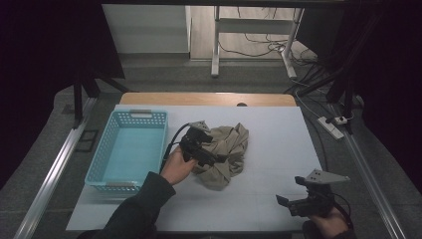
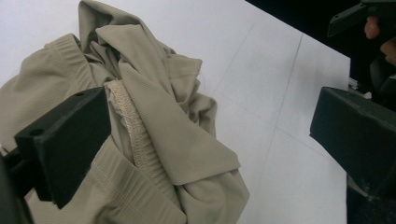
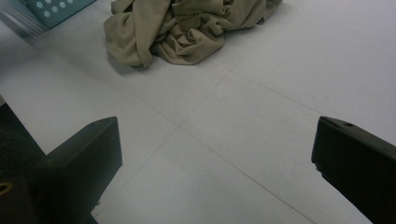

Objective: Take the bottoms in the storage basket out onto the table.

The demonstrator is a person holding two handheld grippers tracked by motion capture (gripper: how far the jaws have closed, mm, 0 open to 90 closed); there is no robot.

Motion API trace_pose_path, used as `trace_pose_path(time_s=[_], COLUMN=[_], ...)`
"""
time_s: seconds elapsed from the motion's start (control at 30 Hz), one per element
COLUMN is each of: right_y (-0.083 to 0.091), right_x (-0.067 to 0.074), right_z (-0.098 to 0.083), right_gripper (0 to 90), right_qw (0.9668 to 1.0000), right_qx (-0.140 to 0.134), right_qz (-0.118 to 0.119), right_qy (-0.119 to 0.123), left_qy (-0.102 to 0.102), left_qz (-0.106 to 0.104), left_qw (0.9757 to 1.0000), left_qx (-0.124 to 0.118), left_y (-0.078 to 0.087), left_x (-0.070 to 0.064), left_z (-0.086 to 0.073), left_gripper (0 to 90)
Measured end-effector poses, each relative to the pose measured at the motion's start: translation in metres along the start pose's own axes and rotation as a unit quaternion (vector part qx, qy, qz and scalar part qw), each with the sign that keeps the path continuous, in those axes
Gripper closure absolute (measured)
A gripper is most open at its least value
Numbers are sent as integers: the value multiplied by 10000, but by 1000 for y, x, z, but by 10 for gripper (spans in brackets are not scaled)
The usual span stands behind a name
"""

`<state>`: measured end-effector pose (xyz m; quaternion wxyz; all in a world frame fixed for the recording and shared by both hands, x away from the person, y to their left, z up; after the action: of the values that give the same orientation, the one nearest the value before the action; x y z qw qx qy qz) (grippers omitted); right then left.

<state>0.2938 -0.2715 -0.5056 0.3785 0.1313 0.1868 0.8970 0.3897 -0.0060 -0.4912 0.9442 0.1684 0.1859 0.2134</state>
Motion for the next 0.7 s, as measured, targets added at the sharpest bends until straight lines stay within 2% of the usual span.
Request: trace_pose_path(time_s=[0.2, 0.7], right_y=[0, 1], right_x=[0, 0], right_z=[0, 1], right_gripper=[14, 14], right_qw=[10000, 10000], right_qx=[-8, -47], right_qz=[-9, -10], right_qy=[-7, -23], left_qy=[-95, -36], left_qz=[103, 211], left_qw=[9999, 9997], left_qx=[-29, -127], left_y=[4, 16], left_x=[-1, -3], left_z=[0, -8], left_gripper=[0, 0])
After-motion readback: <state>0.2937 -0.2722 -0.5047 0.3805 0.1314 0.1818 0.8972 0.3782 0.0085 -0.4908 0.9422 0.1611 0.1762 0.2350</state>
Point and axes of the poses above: each handheld gripper's, and its own axes: y roughly backward along the jaws, z roughly out of its top, x roughly to its left, the point moved 8 cm from there along -y, roughly forward along the jaws, and after that the axes turned 14 degrees about -x, right-handed, at the moved point
